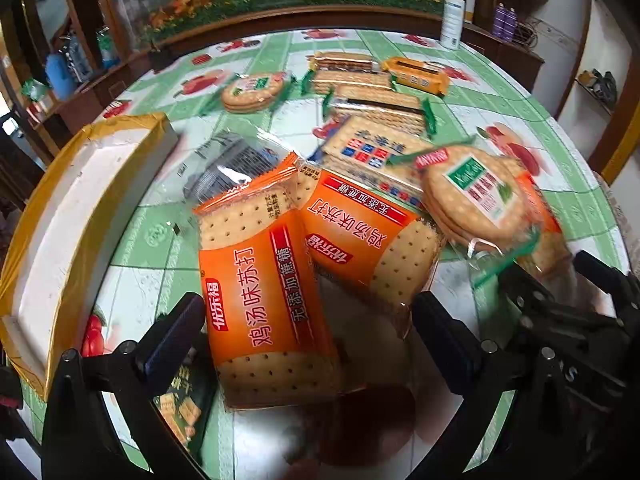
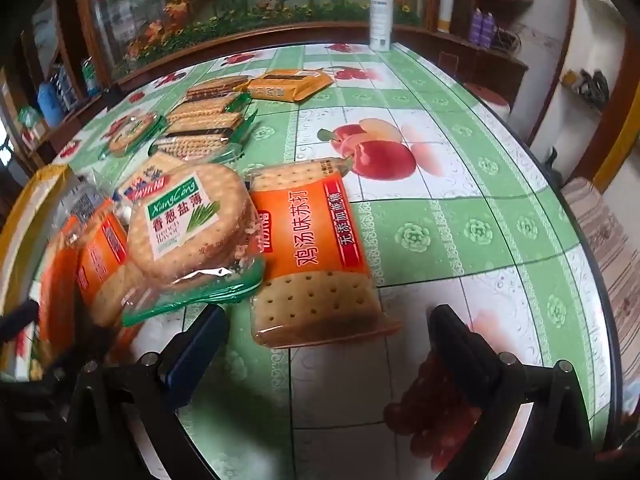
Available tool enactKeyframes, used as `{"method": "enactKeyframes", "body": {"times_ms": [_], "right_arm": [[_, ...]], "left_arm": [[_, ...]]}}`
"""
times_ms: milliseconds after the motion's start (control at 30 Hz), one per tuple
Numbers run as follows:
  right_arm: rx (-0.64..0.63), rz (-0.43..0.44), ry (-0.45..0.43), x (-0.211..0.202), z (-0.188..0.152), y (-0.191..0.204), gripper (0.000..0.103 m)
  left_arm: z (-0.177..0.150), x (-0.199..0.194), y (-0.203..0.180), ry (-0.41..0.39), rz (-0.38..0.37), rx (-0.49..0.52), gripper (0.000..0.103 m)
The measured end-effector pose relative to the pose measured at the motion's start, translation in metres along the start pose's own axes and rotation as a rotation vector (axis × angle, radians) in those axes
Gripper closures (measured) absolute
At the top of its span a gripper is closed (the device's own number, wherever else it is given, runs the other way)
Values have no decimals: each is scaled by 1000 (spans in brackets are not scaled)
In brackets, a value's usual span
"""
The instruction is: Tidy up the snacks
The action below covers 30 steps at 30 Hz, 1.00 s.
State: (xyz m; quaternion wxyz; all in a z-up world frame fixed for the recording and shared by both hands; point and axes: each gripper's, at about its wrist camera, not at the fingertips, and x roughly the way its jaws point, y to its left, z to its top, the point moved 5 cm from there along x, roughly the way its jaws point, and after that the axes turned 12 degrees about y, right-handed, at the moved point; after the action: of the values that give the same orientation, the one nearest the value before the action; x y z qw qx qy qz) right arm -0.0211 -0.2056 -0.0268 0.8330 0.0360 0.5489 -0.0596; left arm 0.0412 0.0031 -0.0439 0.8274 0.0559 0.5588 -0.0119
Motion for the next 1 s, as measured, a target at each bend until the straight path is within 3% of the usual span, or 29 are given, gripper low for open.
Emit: {"method": "enactKeyframes", "body": {"times_ms": [433,600,733,1000], "right_arm": [[36,-35,-25,1,1,-9,0],[41,-42,-25,1,1,-9,0],[41,-41,-25,1,0,-9,0],[46,-39,-24,1,0,-10,0]], "left_arm": [[-1,2,0,-120,27,-37,0],[-2,4,2,-110,9,-48,0],[-5,17,6,-35,-84,-75,0],[-6,16,2,-37,-62,-63,0]]}}
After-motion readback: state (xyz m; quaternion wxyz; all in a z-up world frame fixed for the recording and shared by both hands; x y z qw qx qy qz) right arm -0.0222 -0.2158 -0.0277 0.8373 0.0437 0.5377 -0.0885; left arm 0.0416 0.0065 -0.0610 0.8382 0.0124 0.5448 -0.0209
